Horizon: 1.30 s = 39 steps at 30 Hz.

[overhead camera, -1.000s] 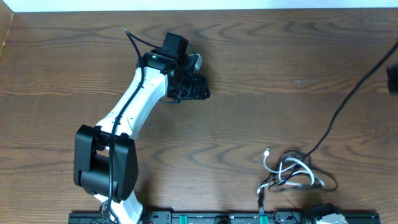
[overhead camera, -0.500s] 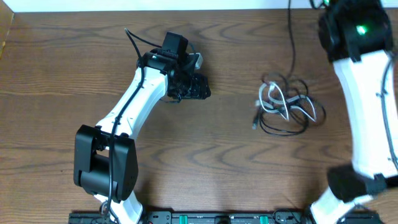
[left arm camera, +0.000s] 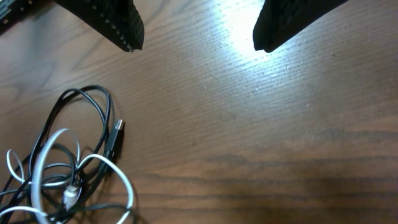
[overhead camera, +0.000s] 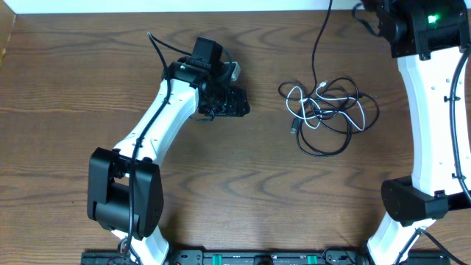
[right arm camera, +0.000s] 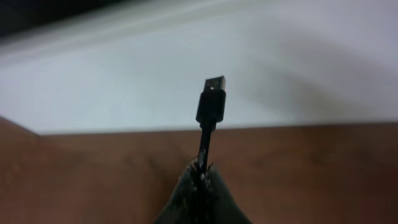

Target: Untangle cables

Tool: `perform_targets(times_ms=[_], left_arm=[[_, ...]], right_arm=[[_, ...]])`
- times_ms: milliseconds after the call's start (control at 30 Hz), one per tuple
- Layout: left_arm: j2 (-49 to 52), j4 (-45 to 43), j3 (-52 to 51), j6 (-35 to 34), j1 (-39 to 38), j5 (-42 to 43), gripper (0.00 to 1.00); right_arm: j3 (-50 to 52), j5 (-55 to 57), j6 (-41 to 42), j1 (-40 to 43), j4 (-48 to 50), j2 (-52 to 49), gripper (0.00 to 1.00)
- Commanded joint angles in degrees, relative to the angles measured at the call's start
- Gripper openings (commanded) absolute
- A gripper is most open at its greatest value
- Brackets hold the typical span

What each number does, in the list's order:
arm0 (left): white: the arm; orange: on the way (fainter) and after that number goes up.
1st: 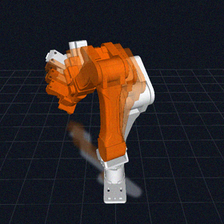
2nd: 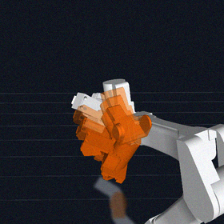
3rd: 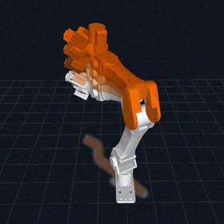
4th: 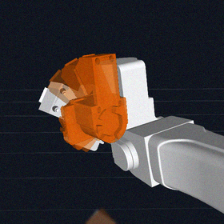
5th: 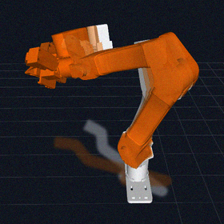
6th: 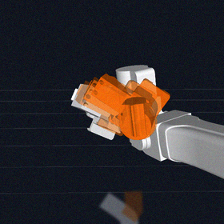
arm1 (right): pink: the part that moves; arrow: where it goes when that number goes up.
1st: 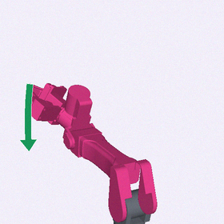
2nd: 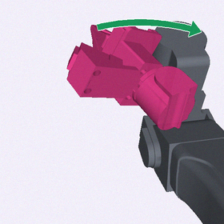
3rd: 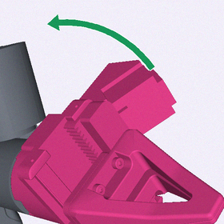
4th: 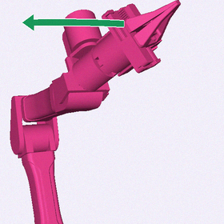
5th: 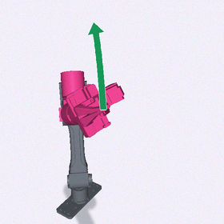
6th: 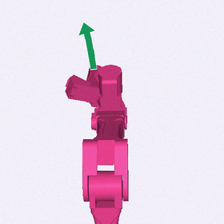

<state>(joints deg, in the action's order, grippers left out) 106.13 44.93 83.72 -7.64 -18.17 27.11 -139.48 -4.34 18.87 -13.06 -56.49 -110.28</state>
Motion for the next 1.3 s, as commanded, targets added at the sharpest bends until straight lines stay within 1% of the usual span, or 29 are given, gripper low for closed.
perform_targets(times_ms=[0,67,100,133,200,233,267,300,333,467,600,633,833,933,967,1000,1033,1100,1267], left_arm=[[-0.46,-0.28,0.83,0.52,0.09,0.33,0.62],[-0.46,-0.31,0.83,0.50,0.09,0.35,0.61],[-0.46,-0.26,0.83,0.50,0.07,0.37,0.61],[-0.46,-0.24,0.83,0.50,0.09,0.35,0.62],[-0.46,-0.26,0.83,0.52,0.07,0.68,0.62],[-0.46,-0.37,0.83,0.50,-0.11,0.98,0.62],[-0.46,-0.46,0.83,0.50,-0.33,0.98,0.62],[-0.46,-0.68,0.83,0.50,-0.68,0.98,0.62],[-0.46,-0.96,0.83,0.50,-1.11,0.98,0.62],[-0.42,-4.07,0.83,-0.17,-4.61,0.96,0.62],[0.39,-9.29,0.83,-3.93,-8.59,0.96,0.62],[1.03,-11.91,0.83,-5.64,-10.12,0.94,0.62],[4.70,-24.65,0.83,-10.84,-15.69,0.57,0.62],[7.21,-28.41,0.83,-14.93,-17.75,-3.69,0.62],[8.04,-28.59,0.83,-16.24,-18.32,-6.54,0.62],[9.35,-28.57,0.83,-18.43,-19.21,-11.58,0.63],[10.12,-28.65,0.83,-19.17,-19.69,-13.92,0.66],[11.47,-29.79,0.83,-19.34,-20.44,-15.43,0.67],[13.73,-34.75,0.83,-19.50,-22.58,-15.39,0.69]], right_arm=[[-0.52,-0.76,-4.24,-0.04,-3.78,-2.01,0.06],[-0.52,-0.76,-5.38,-0.04,-5.95,-3.21,0.13],[-0.52,-0.76,-6.12,-0.04,-7.19,-4.24,0.19],[-0.52,-0.76,-6.19,-0.04,-7.98,-5.09,0.29],[-0.52,-0.76,-6.10,0.11,-8.94,-6.27,0.58],[-0.52,-0.76,-6.08,0.35,-9.64,-7.23,0.80],[-0.52,-0.76,-6.08,0.59,-10.05,-7.69,0.89],[-0.52,-0.76,-6.08,0.92,-10.56,-7.87,0.96],[-0.52,-0.76,-6.03,1.31,-10.93,-7.96,0.99],[-0.55,-0.74,-5.64,4.42,-13.38,-7.93,0.99],[-0.52,-0.76,-5.66,7.45,-17.51,-7.93,0.99],[-0.52,-0.74,-5.68,8.72,-18.84,-7.93,0.99],[-0.52,-0.74,-5.68,12.44,-22.32,-7.93,0.99],[-0.44,-0.74,-5.68,13.16,-23.54,-7.96,0.99],[-0.44,-0.74,-5.77,13.27,-23.85,-7.96,0.99],[-0.44,-0.74,-6.56,13.25,-24.30,-7.96,0.99],[-0.44,-0.76,-7.32,13.20,-24.65,-7.96,0.99],[-0.44,-0.76,-8.33,13.00,-25.31,-7.98,0.99],[-0.11,-0.76,-8.70,12.52,-25.68,-7.98,0.99]])
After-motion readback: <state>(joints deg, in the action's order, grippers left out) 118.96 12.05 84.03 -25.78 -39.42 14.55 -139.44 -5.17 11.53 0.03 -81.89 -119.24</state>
